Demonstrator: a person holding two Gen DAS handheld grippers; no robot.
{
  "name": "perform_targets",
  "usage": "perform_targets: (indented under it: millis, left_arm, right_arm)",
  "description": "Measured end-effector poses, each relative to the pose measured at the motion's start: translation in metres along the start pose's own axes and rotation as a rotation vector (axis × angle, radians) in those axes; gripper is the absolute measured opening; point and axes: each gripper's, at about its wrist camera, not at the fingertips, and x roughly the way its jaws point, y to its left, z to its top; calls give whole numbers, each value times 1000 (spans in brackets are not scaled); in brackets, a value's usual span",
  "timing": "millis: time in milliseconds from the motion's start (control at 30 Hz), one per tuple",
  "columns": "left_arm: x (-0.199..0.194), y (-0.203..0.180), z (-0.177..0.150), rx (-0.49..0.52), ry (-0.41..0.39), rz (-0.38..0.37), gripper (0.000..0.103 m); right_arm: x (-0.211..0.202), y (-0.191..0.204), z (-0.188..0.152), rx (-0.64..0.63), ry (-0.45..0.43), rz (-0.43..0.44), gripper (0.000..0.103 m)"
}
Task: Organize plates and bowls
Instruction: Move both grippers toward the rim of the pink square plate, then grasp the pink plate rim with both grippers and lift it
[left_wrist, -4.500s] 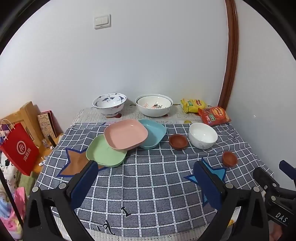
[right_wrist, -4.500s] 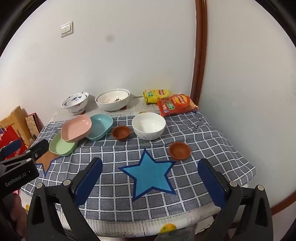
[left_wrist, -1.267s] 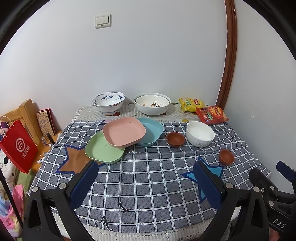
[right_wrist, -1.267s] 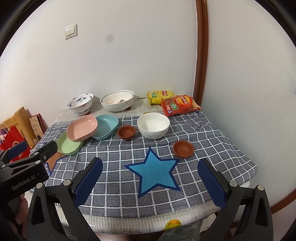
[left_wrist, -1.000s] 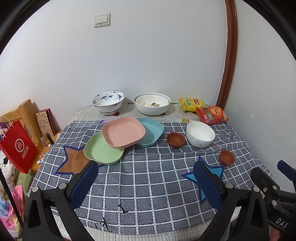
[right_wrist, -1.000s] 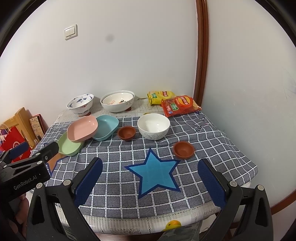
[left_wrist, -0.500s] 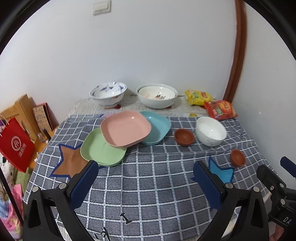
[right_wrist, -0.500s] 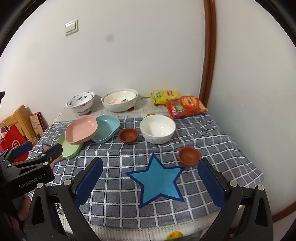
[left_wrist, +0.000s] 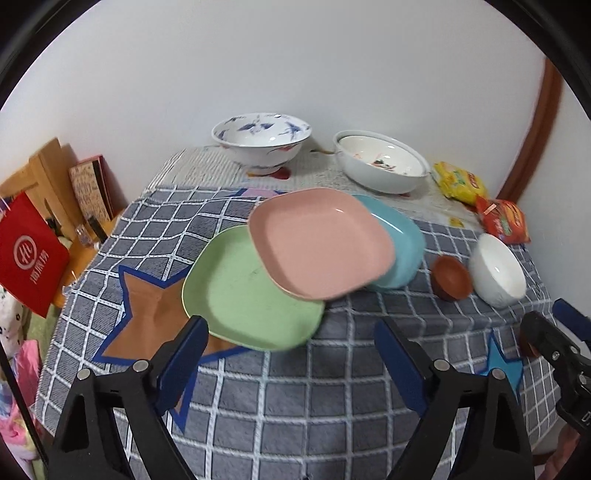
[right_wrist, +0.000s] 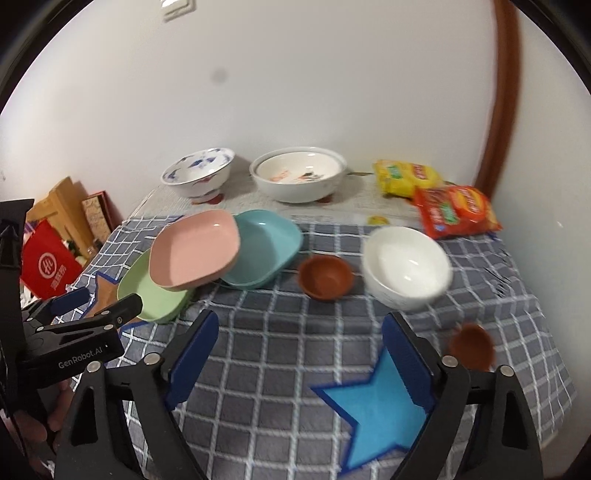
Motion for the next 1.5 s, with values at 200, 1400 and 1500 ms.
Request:
perform_targets:
  millis: [200,1400,1500]
  left_arm:
    - [30,13,22,-22,27,-24,81]
    - [130,28,60,-76,126,-56,25]
    - [127,34,62,-95,122,-52,12]
  right_arm:
    - [39,10,21,0,33,62,77]
    - [194,60,70,-64,181,192,12]
    - [193,57,67,-60,181,175,6]
